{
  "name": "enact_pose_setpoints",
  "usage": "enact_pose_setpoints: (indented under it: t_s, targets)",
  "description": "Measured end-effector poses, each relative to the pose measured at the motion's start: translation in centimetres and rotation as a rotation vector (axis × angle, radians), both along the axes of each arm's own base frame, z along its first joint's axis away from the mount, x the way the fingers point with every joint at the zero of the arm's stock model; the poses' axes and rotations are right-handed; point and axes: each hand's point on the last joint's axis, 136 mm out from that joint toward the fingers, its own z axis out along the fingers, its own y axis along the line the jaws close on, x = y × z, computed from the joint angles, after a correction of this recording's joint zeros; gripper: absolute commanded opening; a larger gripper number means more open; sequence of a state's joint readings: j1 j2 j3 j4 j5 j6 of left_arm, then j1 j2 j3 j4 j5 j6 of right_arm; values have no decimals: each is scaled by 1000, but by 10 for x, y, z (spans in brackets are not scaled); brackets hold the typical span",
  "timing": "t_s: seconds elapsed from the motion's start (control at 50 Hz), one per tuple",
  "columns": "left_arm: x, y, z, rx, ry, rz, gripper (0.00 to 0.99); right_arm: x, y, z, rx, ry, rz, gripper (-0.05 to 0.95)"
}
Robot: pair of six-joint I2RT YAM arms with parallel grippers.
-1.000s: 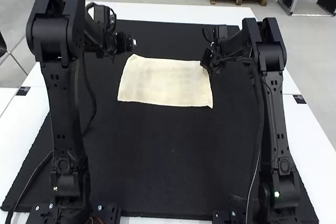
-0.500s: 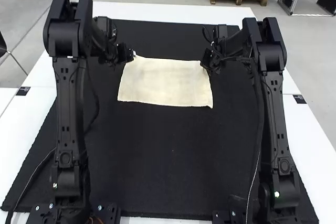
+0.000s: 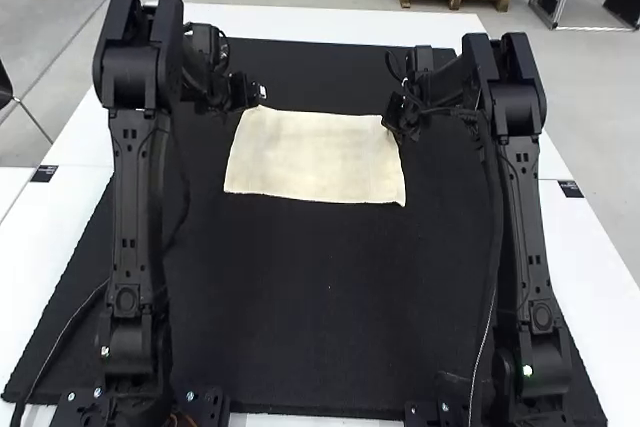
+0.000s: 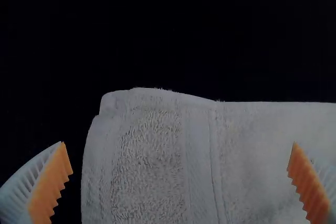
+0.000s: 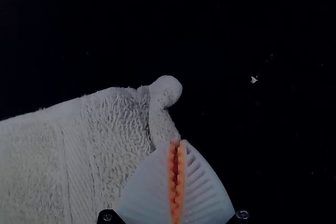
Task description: Fold the towel.
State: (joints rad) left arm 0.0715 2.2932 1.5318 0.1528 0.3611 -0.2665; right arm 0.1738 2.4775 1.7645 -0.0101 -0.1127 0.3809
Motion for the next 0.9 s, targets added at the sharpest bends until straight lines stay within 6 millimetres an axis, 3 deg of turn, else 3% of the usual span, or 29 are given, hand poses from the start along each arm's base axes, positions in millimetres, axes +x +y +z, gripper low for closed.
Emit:
enact_pose_setpoints:
  t_s: [0.24, 0.38, 0.6, 0.8, 0.88, 0.9]
  targets:
    - [5, 0, -44, -1, 74, -2, 972, -4, 1, 1, 3, 20, 10, -2]
    - [13, 1, -35, 0, 60, -6, 972, -6, 2, 1, 5, 23, 18, -2]
    - [12, -6, -37, 0, 70, -16, 957, -11, 4, 2, 7, 31, 25, 0]
    - [10, -16, -39, 6, 79, -29, 739, -13, 6, 2, 8, 35, 30, -2]
    - [11, -16, -39, 10, 74, -29, 589, -13, 7, 2, 9, 35, 30, 0]
    - [12, -16, -39, 12, 69, -27, 466, -13, 7, 3, 8, 34, 30, -2]
